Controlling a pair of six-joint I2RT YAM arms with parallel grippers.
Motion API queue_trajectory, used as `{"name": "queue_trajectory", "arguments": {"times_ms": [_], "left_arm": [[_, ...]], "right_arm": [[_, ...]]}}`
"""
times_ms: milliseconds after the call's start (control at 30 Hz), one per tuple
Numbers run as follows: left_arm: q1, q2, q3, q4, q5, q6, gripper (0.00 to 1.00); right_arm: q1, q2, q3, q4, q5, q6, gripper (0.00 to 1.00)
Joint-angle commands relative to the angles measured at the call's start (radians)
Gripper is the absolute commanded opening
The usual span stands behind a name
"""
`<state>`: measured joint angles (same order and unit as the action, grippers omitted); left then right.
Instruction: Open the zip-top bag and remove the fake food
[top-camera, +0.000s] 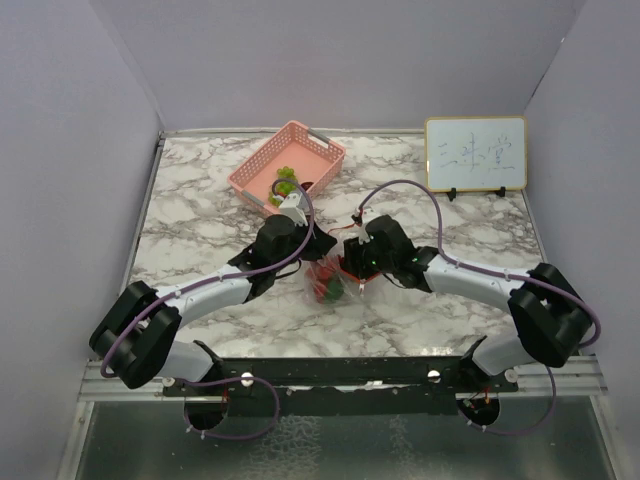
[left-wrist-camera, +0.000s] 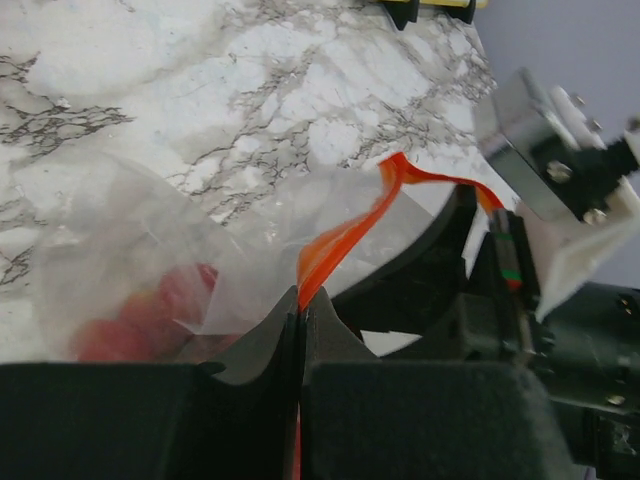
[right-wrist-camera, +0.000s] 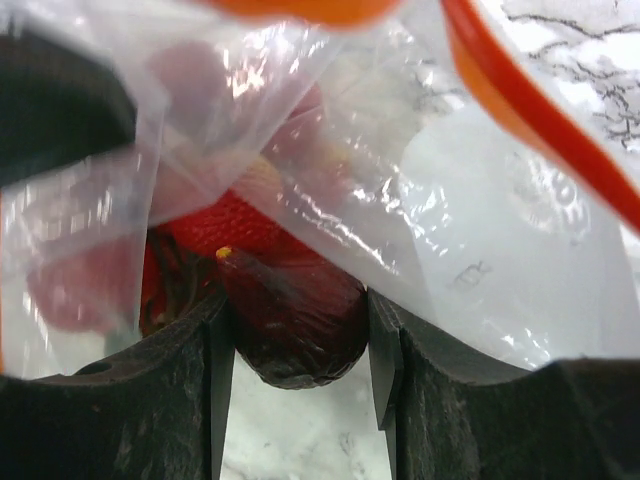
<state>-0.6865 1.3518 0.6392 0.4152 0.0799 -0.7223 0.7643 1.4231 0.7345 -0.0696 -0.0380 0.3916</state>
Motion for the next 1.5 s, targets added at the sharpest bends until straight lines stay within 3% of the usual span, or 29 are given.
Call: {"name": "queue_trajectory", "arguments": {"times_ms": [0,900,1067,1267,1467], "left_arm": [[-0.034,-0.028,-0.009,0.025,0.045,0.02,0.0],[-0.019,0.066,-0.065,0.072,-0.004,0.03,0.0],[-0.019,0.052,-0.067,0.055,0.011,0.03,0.0],[-0.02,0.008,-0.1,0.05,0.0,0.032,0.0],[-0.021,-0.028,-0.112,0.013,-0.014,0.04,0.0]], "right_arm": [[-0.005,0.067,0.113,-0.025,0.033,-0.008,0.47],[-0.06,-0.102,0.316,-0.193,0.061,-0.093,0.48],[-0.084,0.009,0.459,-0.186,0.042,-0.141,0.5],[-0.14,0.265,0.679,-0.13,-0.044,-0.165,0.5],[-0.201,0.585,1.043,-0.196,-0.13,-0.155,0.5]]}}
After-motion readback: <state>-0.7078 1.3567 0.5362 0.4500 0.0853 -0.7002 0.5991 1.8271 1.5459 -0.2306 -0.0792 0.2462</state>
